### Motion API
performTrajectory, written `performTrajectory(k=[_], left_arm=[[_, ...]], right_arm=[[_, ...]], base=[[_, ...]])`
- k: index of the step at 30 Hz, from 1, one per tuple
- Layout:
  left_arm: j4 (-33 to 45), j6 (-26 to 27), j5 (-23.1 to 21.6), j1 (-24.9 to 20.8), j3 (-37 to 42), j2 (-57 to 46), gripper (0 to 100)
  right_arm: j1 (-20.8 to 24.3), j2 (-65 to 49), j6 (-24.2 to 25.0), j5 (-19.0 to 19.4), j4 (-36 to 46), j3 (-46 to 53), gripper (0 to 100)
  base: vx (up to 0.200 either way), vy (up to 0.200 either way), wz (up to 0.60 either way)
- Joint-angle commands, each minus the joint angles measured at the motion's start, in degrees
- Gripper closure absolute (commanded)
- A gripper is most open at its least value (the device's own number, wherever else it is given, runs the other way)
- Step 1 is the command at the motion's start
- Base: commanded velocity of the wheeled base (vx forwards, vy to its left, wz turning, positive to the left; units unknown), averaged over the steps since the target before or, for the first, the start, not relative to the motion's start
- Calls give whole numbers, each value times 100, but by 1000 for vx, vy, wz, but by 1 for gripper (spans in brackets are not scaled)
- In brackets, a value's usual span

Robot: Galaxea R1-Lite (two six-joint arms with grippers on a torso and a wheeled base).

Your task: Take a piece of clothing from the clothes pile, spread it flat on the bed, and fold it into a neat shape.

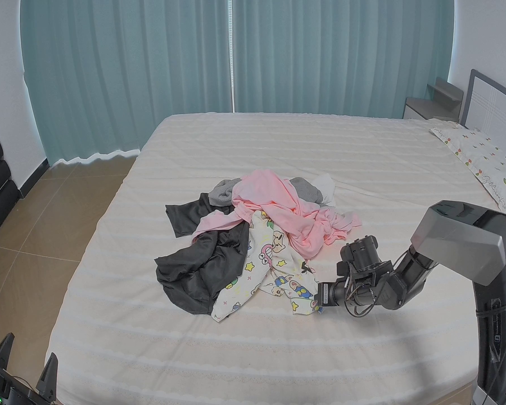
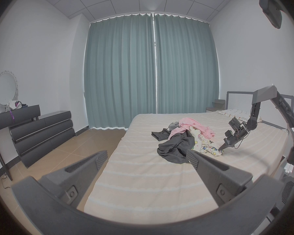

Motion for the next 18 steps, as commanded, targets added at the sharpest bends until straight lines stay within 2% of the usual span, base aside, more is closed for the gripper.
performTrajectory(k=[1, 8, 14, 16, 17, 18], left_arm=[[6, 14, 0, 3, 101, 0, 0], [-29, 93, -9, -15, 101, -18, 0], [-91, 67, 0, -15, 92, -27, 0], [-407, -337, -44, -15, -576, 79, 0], [-407, -337, -44, -15, -576, 79, 0], [-530, -1023, -211, -32, -1639, 589, 0]], right_arm=[[19, -1418, 63, 450, -1191, 1498, 100], [72, -2877, 89, 556, -2430, 2957, 100], [169, -4283, 169, 705, -2712, 3450, 100], [265, -4644, 230, 705, -2694, 3406, 100], [265, -4644, 230, 705, -2694, 3406, 100], [371, -4978, 248, 696, -2659, 3283, 100]], base=[[0, 0, 0], [0, 0, 0], [0, 0, 0], [0, 0, 0], [0, 0, 0], [0, 0, 0]])
